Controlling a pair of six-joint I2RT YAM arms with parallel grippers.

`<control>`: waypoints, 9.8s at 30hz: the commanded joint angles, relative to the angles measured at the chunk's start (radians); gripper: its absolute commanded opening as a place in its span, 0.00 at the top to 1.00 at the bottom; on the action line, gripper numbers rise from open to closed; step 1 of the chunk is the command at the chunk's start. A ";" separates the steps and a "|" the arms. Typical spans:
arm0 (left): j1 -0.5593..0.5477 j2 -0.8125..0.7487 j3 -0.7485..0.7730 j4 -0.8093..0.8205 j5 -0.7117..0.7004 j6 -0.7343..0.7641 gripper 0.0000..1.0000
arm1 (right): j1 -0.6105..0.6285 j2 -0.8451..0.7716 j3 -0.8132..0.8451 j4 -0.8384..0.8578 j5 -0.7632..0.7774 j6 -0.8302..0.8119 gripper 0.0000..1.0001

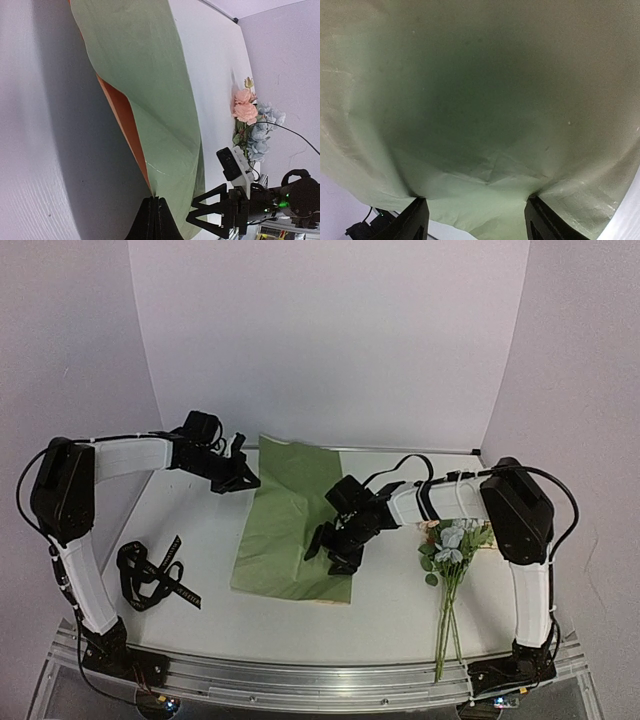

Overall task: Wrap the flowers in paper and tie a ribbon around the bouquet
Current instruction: Pick up the folded wrapping paper from the center of the board, then pass from the left arm to the right, then unfold the folded wrapping paper at the center of the board, then pick up the fake flower from the center of the board.

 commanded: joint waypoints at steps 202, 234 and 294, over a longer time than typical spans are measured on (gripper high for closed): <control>-0.366 -0.137 -0.179 -0.051 -0.252 -0.120 0.37 | 0.081 -0.627 -0.315 -0.122 0.593 0.006 1.00; -0.136 0.036 -0.304 -0.090 -0.454 -0.024 0.67 | 0.241 -0.757 -0.645 -0.210 0.678 -0.045 0.37; -0.668 0.226 0.030 -0.051 -0.435 0.004 0.48 | -0.269 -0.572 -0.749 -0.304 0.321 -0.441 0.51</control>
